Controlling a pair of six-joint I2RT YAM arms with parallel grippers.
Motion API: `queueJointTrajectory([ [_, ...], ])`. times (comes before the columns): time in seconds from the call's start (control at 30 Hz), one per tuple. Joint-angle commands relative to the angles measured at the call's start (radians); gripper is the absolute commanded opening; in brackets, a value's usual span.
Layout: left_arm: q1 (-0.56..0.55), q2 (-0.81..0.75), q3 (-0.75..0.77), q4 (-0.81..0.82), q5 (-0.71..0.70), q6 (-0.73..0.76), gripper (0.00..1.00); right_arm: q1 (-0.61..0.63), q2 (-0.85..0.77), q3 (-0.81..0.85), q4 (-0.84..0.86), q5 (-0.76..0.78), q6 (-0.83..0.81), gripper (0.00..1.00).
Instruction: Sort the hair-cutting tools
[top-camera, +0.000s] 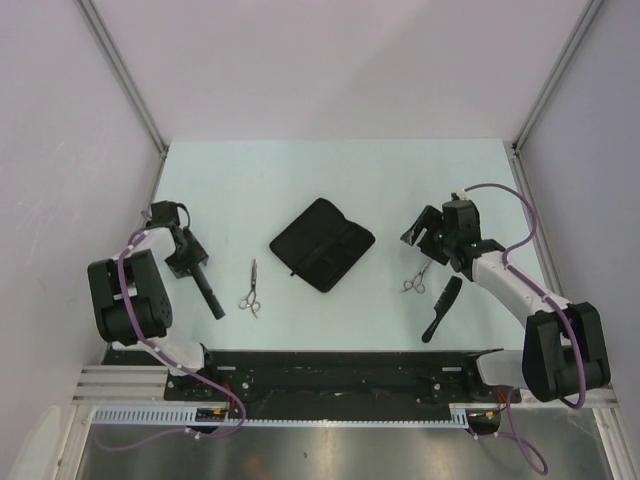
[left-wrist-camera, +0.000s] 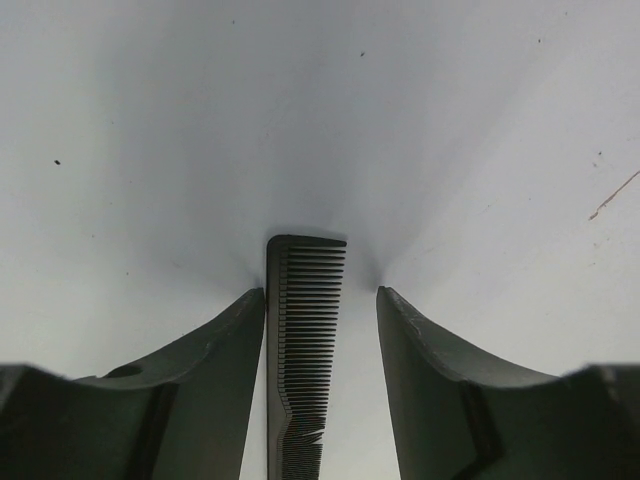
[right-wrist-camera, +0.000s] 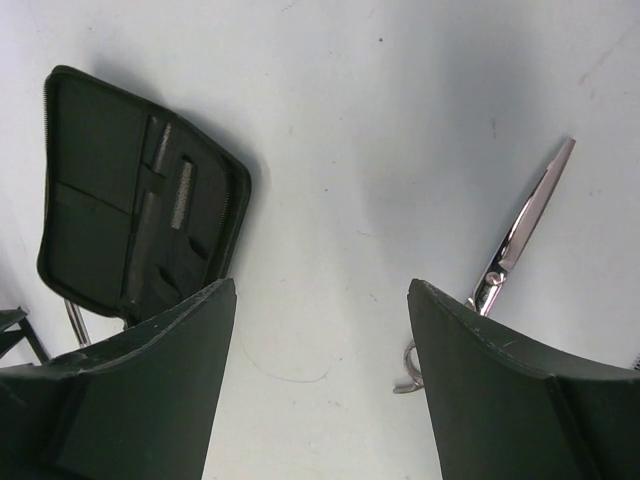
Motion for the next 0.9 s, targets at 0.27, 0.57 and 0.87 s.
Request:
queueJointTrajectory([
  [0.27,0.022,0.024,-0.058,0.02,0.067,0.018,0.46,-0.041,0.029,0.045,0.008,-0.008,-0.005,0.73],
  [0.57,0.025,0.037,-0.055,-0.006,0.067,0.041,0.39,-0.05,0.033,0.045,0.011,-0.007,0.006,0.73],
  [0.87,0.022,0.021,-0.039,-0.009,0.12,0.053,0.29,-0.05,0.063,0.06,0.033,-0.02,0.009,0.72],
])
